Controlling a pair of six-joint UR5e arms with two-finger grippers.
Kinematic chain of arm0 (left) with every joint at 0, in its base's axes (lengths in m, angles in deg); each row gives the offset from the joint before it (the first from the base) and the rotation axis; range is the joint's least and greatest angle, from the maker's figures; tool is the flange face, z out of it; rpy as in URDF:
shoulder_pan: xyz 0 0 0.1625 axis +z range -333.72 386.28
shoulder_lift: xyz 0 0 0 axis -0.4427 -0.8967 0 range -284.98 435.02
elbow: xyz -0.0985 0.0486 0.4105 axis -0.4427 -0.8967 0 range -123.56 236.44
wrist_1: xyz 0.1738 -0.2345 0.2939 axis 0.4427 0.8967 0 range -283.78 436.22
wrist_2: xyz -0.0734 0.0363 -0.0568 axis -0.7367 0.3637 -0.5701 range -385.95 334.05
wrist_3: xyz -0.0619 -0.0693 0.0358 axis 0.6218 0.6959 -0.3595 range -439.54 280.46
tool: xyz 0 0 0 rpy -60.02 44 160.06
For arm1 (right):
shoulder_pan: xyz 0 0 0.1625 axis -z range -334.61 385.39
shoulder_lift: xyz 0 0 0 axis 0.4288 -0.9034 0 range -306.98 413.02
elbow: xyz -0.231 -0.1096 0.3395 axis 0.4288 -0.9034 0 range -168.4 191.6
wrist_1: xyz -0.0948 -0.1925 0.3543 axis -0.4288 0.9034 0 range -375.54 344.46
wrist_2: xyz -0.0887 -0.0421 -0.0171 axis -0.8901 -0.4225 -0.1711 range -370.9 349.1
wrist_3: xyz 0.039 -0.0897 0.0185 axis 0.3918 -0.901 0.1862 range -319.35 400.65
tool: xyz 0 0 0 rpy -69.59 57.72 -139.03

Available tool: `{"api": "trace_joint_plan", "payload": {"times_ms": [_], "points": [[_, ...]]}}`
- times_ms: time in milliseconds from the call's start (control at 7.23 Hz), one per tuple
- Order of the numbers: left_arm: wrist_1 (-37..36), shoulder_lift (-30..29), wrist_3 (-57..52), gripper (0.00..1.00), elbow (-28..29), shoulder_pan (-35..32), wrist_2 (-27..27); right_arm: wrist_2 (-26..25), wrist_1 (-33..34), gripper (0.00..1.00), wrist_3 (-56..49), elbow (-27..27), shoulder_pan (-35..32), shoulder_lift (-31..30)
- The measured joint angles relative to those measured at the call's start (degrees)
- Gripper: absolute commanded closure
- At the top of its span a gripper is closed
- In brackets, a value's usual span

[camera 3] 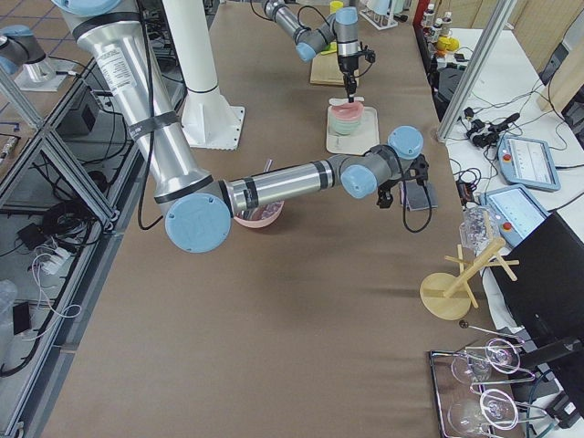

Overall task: Stack pink bowl on green and place spoon
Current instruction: 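Carry the white spoon into the pink bowl while the right arm withdraws, then release the spoon and retract the left arm away from the tray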

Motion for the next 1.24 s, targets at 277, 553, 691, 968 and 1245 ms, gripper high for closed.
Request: {"api": "trace_joint_plan", "payload": {"times_ms": [277, 553, 691, 968, 1245], "points": [[1.1, -1.0, -0.2, 0.02, 1.2, 0.1, 0.9, -0.7, 0.0, 0.00, -3.6, -0.1, -1.3, -2.2], [1.2, -0.7, -0.4, 0.02, 1.0, 0.0, 0.9, -0.9, 0.0, 0.00, -4.3, -0.2, -2.0, -2.7], [0.8, 1.4, -1.4, 0.02, -0.4, -0.8, 0.4, -1.1, 0.0, 0.00, -4.9, -0.2, -2.3, -3.1], [0.2, 14.9, -13.0, 0.02, -8.3, -6.8, -5.2, -1.7, 0.0, 0.00, -10.0, -1.1, -4.0, -5.0], [-1.0, 31.4, -30.9, 0.02, -16.4, -14.9, -11.0, -4.4, 0.1, 0.00, -19.4, -3.8, -7.5, -7.0]]}}
